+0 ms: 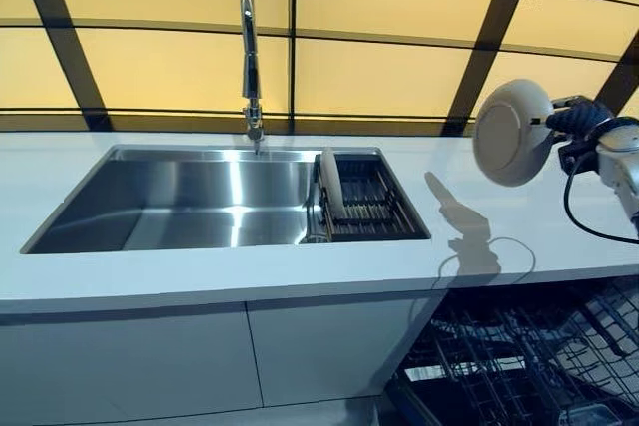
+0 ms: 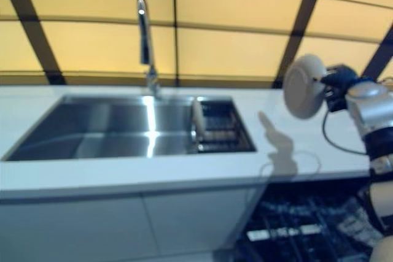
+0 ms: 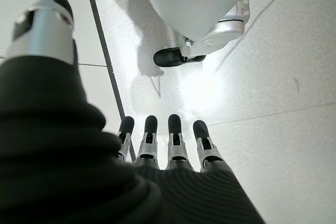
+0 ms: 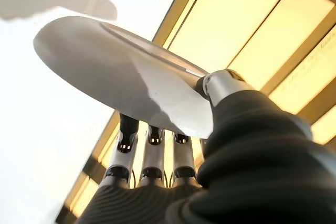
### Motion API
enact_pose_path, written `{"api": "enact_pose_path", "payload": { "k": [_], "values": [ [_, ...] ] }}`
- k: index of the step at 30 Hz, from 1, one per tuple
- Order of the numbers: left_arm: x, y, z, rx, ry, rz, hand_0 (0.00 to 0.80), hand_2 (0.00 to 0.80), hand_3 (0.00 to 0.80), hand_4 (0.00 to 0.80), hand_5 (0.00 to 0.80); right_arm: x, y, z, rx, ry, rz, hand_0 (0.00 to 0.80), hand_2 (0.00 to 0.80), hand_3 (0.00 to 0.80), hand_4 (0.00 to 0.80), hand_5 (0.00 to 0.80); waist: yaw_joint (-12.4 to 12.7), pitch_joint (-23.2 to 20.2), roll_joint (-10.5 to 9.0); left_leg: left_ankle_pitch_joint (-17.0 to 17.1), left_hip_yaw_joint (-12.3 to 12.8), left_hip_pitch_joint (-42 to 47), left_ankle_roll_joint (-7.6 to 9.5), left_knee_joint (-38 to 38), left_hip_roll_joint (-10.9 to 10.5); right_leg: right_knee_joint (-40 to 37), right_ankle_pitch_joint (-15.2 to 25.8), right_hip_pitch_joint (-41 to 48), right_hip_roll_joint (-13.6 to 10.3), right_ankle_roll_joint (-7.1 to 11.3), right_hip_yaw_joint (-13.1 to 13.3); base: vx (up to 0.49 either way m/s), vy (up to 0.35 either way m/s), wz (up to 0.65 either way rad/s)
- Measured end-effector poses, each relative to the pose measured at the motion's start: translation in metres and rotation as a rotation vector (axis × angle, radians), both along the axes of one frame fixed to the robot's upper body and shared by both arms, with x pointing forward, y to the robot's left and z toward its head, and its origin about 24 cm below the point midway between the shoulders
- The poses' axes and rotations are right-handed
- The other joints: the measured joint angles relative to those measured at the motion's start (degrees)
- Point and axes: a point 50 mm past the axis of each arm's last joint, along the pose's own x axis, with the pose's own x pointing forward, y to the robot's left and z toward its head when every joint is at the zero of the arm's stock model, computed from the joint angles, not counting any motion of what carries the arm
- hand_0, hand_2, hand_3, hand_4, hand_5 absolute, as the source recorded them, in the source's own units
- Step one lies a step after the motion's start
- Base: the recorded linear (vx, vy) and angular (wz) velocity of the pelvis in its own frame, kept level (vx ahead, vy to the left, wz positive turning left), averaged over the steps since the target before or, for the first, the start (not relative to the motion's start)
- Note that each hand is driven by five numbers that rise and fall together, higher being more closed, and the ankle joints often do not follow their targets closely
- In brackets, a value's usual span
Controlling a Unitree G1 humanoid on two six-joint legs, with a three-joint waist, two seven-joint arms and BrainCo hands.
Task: Take plates into dishwasher
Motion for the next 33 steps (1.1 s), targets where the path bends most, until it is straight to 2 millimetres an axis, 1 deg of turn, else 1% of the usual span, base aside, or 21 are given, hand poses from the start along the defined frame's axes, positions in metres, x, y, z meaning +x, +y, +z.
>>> {"api": "enact_pose_path", "payload": {
  "k": [2, 4, 5, 7, 8, 9, 10, 11, 13, 15, 16, 18, 19, 20, 21, 22, 24, 27, 33],
  "values": [
    [-0.002, 0.001, -0.001, 0.001, 0.003, 0.002, 0.0, 0.0, 0.0, 0.0, 0.0, -0.003, 0.0, 0.006, -0.023, -0.007, 0.011, 0.8, 0.8, 0.8, 0.8, 0.8, -0.49, -0.05, 0.06, -0.06, 0.55, 0.06, -0.08, 0.01, 0.12, 0.0, 0.09, -0.27, 0.12, -0.05, 0.59, -0.033, 0.004, -0.14],
    [-0.002, 0.002, 0.0, 0.002, -0.007, 0.012, 0.0, 0.0, 0.0, 0.0, 0.0, -0.009, -0.005, 0.008, -0.05, 0.003, 0.016, 0.8, 0.8, 0.8, 0.8, 0.8, -1.71, -0.13, 0.05, -0.15, 1.0, 0.01, -0.12, 0.0, 0.32, 0.0, 0.21, -0.59, 0.28, -0.16, 1.0, -0.042, -0.001, -0.13],
    [-0.002, 0.002, 0.0, 0.001, -0.015, 0.018, 0.0, 0.0, 0.0, 0.0, 0.0, -0.012, -0.006, 0.008, -0.061, 0.01, 0.018, 0.8, 0.8, 0.8, 0.8, 0.8, -1.67, -0.14, 0.07, -0.21, 1.25, 0.01, -0.13, 0.0, 0.38, 0.0, 0.24, -0.7, 0.3, -0.2, 1.22, -0.05, -0.018, -0.15],
    [-0.001, 0.005, 0.001, 0.005, -0.031, 0.038, 0.0, 0.0, 0.0, 0.0, 0.0, -0.022, -0.016, 0.001, -0.076, 0.04, 0.015, 0.8, 0.8, 0.8, 0.8, 0.8, -1.9, -0.28, 0.05, -0.34, 2.09, 0.1, -0.23, 0.0, 0.6, 0.0, 0.37, -1.17, 0.53, -0.26, 2.2, -0.048, -0.022, -0.2],
    [-0.002, 0.006, 0.001, 0.006, -0.031, 0.042, 0.0, 0.0, 0.0, 0.0, 0.0, -0.024, -0.018, -0.002, -0.07, 0.046, 0.014, 0.8, 0.8, 0.8, 0.8, 0.8, -1.85, -0.37, 0.03, -0.37, 2.11, 0.08, -0.22, -0.01, 0.61, 0.0, 0.37, -1.21, 0.54, -0.26, 2.25, -0.034, -0.012, -0.1],
    [-0.003, 0.007, 0.001, 0.007, -0.028, 0.045, 0.0, 0.0, 0.0, 0.0, 0.0, -0.026, -0.021, -0.006, -0.06, 0.055, 0.012, 0.8, 0.8, 0.8, 0.8, 0.8, -2.46, -0.42, 0.03, -0.37, 2.24, 0.1, -0.24, 0.0, 0.6, 0.01, 0.37, -1.28, 0.57, -0.26, 2.35, -0.038, -0.011, -0.04],
    [-0.003, 0.009, 0.002, 0.007, -0.039, 0.062, 0.0, 0.0, 0.0, 0.0, 0.0, -0.033, -0.027, -0.014, -0.043, 0.065, 0.014, 0.8, 0.8, 0.8, 0.8, 0.8, -3.29, -0.53, -0.09, -0.43, 2.35, -0.01, -0.22, -0.01, 0.63, 0.02, 0.36, -1.63, 0.61, -0.27, 2.49, -0.035, -0.011, -0.1],
    [-0.005, 0.01, 0.002, 0.007, -0.043, 0.073, 0.0, 0.0, 0.0, 0.0, 0.0, -0.038, -0.032, -0.024, -0.03, 0.091, 0.019, 0.8, 0.8, 0.8, 0.8, 0.8, -3.45, -0.59, -0.14, -0.48, 2.8, -0.02, -0.27, -0.01, 0.69, 0.03, 0.42, -1.69, 0.66, -0.28, 2.89, -0.037, -0.013, -0.17],
    [-0.006, 0.01, 0.002, 0.007, -0.044, 0.075, 0.0, 0.0, 0.0, 0.0, 0.0, -0.046, -0.041, -0.041, -0.024, 0.149, 0.007, 0.8, 0.8, 0.8, 0.8, 0.8, -4.62, -0.62, -0.09, -0.6, 3.38, 0.05, -0.26, -0.04, 0.71, 0.02, 0.49, -1.83, 0.69, -0.26, 3.42, -0.03, -0.015, -0.15],
    [-0.007, 0.01, 0.002, 0.007, -0.044, 0.075, 0.0, 0.0, 0.0, 0.0, 0.0, -0.053, -0.046, -0.052, -0.024, 0.181, 0.002, 0.8, 0.8, 0.8, 0.8, 0.8, -5.15, -0.62, -0.07, -0.69, 3.66, 0.1, -0.25, -0.02, 0.73, 0.02, 0.5, -1.99, 0.73, -0.25, 3.75, -0.027, -0.021, -0.08],
    [-0.006, 0.011, 0.002, 0.006, -0.053, 0.079, 0.0, 0.0, 0.0, 0.0, 0.0, -0.064, -0.051, -0.064, -0.024, 0.202, 0.003, 0.8, 0.8, 0.8, 0.8, 0.8, -5.85, -0.63, -0.07, -0.83, 3.72, 0.09, -0.32, -0.04, 0.82, 0.01, 0.5, -2.03, 0.8, -0.26, 3.88, -0.031, -0.033, -0.09],
    [-0.01, 0.012, 0.002, 0.005, -0.054, 0.097, 0.0, 0.0, 0.0, 0.0, 0.0, -0.072, -0.055, -0.079, -0.027, 0.256, 0.006, 0.8, 0.8, 0.8, 0.8, 0.8, -6.58, -0.68, 0.12, -1.19, 3.82, 0.1, -0.1, -0.03, 0.87, 0.01, 0.49, -2.17, 0.87, -0.26, 4.05, -0.035, -0.037, -0.08],
    [-0.009, 0.014, 0.003, 0.006, -0.064, 0.104, 0.0, 0.0, 0.0, 0.0, 0.0, -0.083, -0.06, -0.092, -0.021, 0.278, 0.0, 0.8, 0.8, 0.8, 0.8, 0.8, -7.12, -0.74, 0.17, -1.28, 4.3, 0.1, -0.17, -0.05, 1.02, 0.01, 0.49, -2.38, 1.03, -0.26, 4.37, -0.043, -0.039, -0.14],
    [-0.011, 0.015, 0.003, 0.009, -0.063, 0.11, 0.0, 0.0, 0.0, 0.0, 0.0, -0.087, -0.06, -0.104, -0.006, 0.301, 0.007, 0.8, 0.8, 0.8, 0.8, 0.8, -7.21, -0.78, 0.16, -1.35, 4.66, 0.08, -0.26, -0.04, 1.15, -0.03, 0.52, -2.64, 1.18, -0.3, 4.78, -0.041, -0.04, -0.19],
    [-0.012, 0.016, 0.003, 0.01, -0.06, 0.111, 0.0, 0.0, 0.0, 0.0, 0.0, -0.088, -0.059, -0.109, -0.002, 0.317, 0.014, 0.8, 0.8, 0.8, 0.8, 0.8, -7.46, -0.78, 0.2, -1.37, 4.95, 0.07, -0.28, -0.06, 1.21, -0.04, 0.62, -2.77, 1.23, -0.4, 5.08, -0.035, -0.042, -0.19],
    [-0.014, 0.016, 0.002, 0.01, -0.057, 0.111, 0.0, 0.0, 0.0, 0.0, 0.0, -0.092, -0.059, -0.122, 0.015, 0.355, 0.023, 0.8, 0.8, 0.8, 0.8, 0.8, -8.17, -0.76, 0.39, -1.43, 5.09, 0.1, -0.33, -0.06, 1.3, -0.18, 0.67, -2.89, 1.32, -0.42, 5.38, -0.025, -0.034, -0.13],
    [-0.012, 0.016, 0.003, 0.009, -0.066, 0.108, 0.0, 0.0, 0.0, 0.0, 0.0, -0.098, -0.06, -0.136, 0.022, 0.411, 0.025, 0.8, 0.8, 0.8, 0.8, 0.8, -8.47, -0.81, 0.61, -1.5, 5.22, 0.21, -0.38, -0.07, 1.36, -0.22, 0.67, -2.86, 1.37, -0.42, 5.47, -0.024, -0.036, -0.06],
    [-0.012, 0.019, 0.004, 0.015, -0.066, 0.107, 0.0, 0.0, 0.0, 0.0, 0.0, -0.099, -0.059, -0.144, 0.028, 0.44, 0.039, 0.8, 0.8, 0.8, 0.8, 0.8, -9.04, -0.72, 0.92, -1.52, 5.25, 0.25, -0.4, -0.07, 1.38, -0.23, 0.66, -2.84, 1.37, -0.42, 5.55, -0.005, -0.01, 0.0],
    [-0.012, 0.024, 0.006, 0.014, -0.066, 0.104, 0.0, 0.0, 0.0, 0.0, 0.0, -0.099, -0.058, -0.145, -0.015, 0.439, 0.058, 0.8, 0.8, 0.8, 0.8, 0.8, -9.34, -0.39, 1.42, -1.62, 5.3, 0.27, -0.39, -0.06, 1.37, -0.24, 0.64, -2.85, 1.36, -0.43, 5.57, -0.002, -0.006, 0.0]
  ]
}}
